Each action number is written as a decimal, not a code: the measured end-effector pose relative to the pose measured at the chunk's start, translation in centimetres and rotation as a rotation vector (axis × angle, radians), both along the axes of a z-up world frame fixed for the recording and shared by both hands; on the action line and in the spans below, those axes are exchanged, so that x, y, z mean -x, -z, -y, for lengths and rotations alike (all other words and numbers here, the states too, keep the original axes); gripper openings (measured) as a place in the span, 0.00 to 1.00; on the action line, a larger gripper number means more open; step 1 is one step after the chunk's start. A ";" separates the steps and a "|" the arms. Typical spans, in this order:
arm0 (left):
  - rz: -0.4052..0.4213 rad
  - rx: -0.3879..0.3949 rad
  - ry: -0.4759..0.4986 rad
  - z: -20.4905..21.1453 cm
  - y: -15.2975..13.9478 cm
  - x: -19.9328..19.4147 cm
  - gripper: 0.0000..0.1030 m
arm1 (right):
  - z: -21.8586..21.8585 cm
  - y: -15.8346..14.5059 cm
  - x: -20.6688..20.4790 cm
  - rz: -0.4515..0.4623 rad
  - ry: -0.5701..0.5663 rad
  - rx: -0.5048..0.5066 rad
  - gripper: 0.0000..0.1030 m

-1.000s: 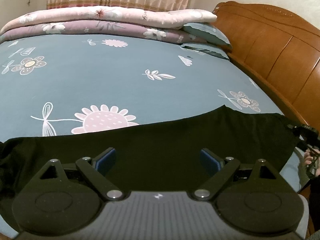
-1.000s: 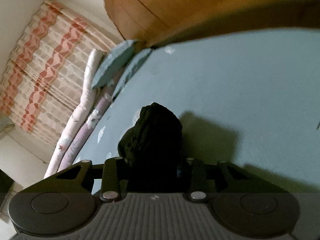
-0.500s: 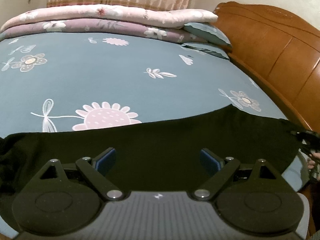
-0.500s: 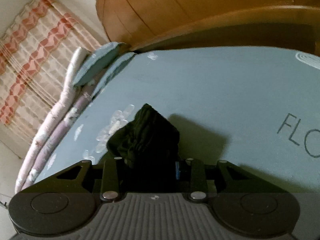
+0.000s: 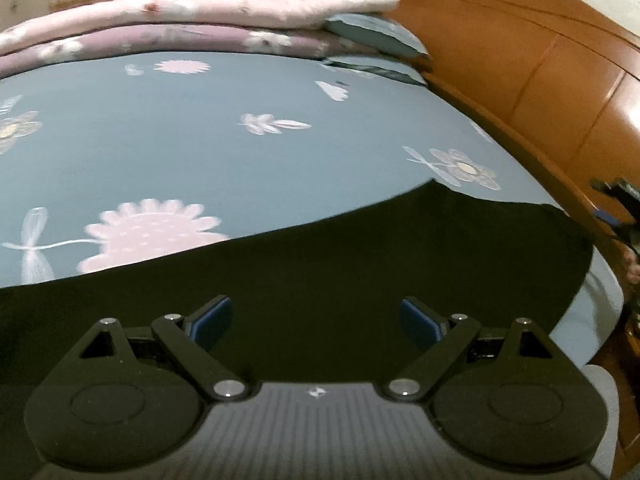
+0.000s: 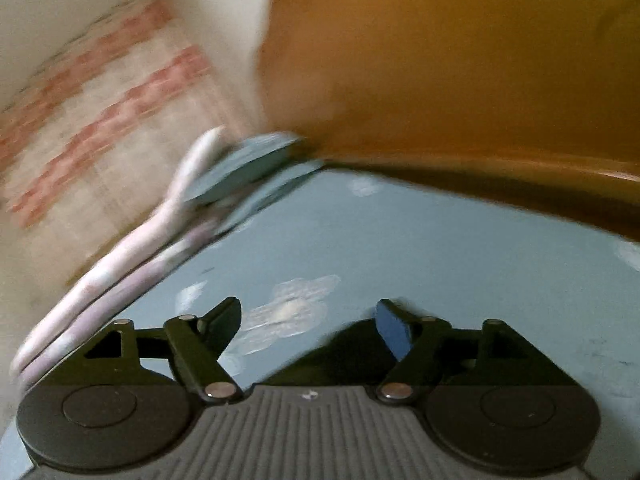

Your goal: Fold clothes

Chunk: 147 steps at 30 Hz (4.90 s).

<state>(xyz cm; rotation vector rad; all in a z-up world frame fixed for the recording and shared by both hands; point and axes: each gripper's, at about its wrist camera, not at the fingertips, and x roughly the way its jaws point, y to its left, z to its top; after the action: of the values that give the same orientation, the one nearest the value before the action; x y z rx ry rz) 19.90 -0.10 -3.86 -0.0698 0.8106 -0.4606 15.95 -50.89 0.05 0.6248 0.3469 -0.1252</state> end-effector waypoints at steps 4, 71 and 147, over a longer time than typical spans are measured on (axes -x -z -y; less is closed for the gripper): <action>-0.043 0.004 0.050 1.9 1.6 -0.9 0.88 | -0.4 3.3 -4.8 -0.114 -0.114 -0.054 0.77; -0.276 0.281 0.460 22.9 -0.7 -14.9 0.99 | -19.6 7.5 1.8 -0.185 -0.367 0.335 1.00; 0.037 -0.034 0.250 7.5 1.2 3.1 0.96 | -20.8 8.1 2.4 -0.231 -0.305 0.462 1.00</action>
<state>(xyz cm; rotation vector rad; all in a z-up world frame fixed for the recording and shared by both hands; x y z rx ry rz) 16.76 -7.64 -5.04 0.0723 0.7935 -0.6818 13.59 -30.12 -8.08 0.0953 0.6108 0.0176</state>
